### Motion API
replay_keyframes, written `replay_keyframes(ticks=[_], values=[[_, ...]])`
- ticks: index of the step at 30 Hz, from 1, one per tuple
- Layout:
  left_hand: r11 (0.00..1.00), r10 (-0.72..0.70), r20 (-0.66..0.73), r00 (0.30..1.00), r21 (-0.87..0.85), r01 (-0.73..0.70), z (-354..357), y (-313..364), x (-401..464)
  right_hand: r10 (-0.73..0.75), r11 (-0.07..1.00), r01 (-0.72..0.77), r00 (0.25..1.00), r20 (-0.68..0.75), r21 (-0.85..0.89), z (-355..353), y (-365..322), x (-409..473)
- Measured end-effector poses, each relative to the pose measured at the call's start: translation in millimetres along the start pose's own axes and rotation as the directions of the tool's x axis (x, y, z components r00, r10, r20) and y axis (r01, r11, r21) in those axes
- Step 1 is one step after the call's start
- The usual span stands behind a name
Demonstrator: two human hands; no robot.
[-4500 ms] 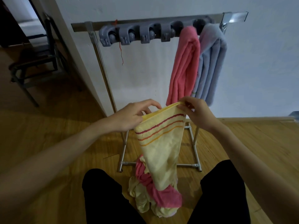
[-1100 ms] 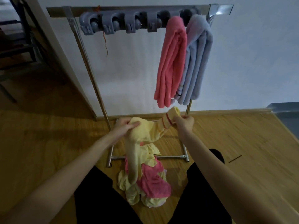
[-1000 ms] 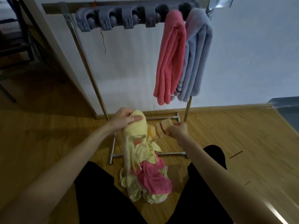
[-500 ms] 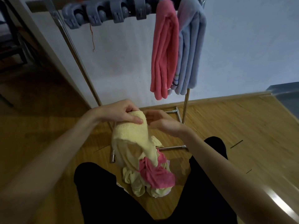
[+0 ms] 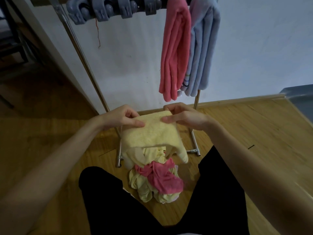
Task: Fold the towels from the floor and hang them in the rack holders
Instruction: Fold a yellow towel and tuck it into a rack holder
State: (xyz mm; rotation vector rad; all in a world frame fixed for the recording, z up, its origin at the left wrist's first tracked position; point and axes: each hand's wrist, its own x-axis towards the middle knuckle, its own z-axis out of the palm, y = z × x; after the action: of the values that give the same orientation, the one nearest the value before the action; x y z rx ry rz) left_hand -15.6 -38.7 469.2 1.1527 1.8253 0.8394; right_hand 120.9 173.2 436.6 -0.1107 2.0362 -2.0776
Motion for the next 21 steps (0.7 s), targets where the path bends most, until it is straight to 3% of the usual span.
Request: replay_keyframes(ticks=[4,7,11,15,18,21], values=[[1.000,-0.031,-0.031,0.999,-0.003,0.031,-4,-20,-7,0.091,0.972,-0.042,0.975,-0.204,0.233,-14,7,-10],[1.000,-0.029,-0.089,0.996,-0.011,0.028,-4,-24,-10,0.139,0.974,-0.084,0.955,-0.261,0.211,-20,17,-14],[0.996,0.029,-0.168,0.985,-0.079,-0.042,-11,-16,-10,0.043,0.998,-0.034,0.982,-0.185,0.050,-25,16,-17],[0.993,0.039,-0.061,0.997,-0.111,-0.045,-22,-1,-16,-0.069,0.977,0.064,0.998,-0.015,-0.205,-27,-3,-21],[0.999,-0.020,0.059,0.998,0.047,0.018,-27,13,-18,-0.004,0.877,0.033,0.998,0.061,-0.480,-26,-20,-17],[0.955,-0.141,0.116,0.983,0.276,0.105,-28,23,-17,0.112,0.702,-0.012,0.989,0.094,-0.712,-20,-29,-7]])
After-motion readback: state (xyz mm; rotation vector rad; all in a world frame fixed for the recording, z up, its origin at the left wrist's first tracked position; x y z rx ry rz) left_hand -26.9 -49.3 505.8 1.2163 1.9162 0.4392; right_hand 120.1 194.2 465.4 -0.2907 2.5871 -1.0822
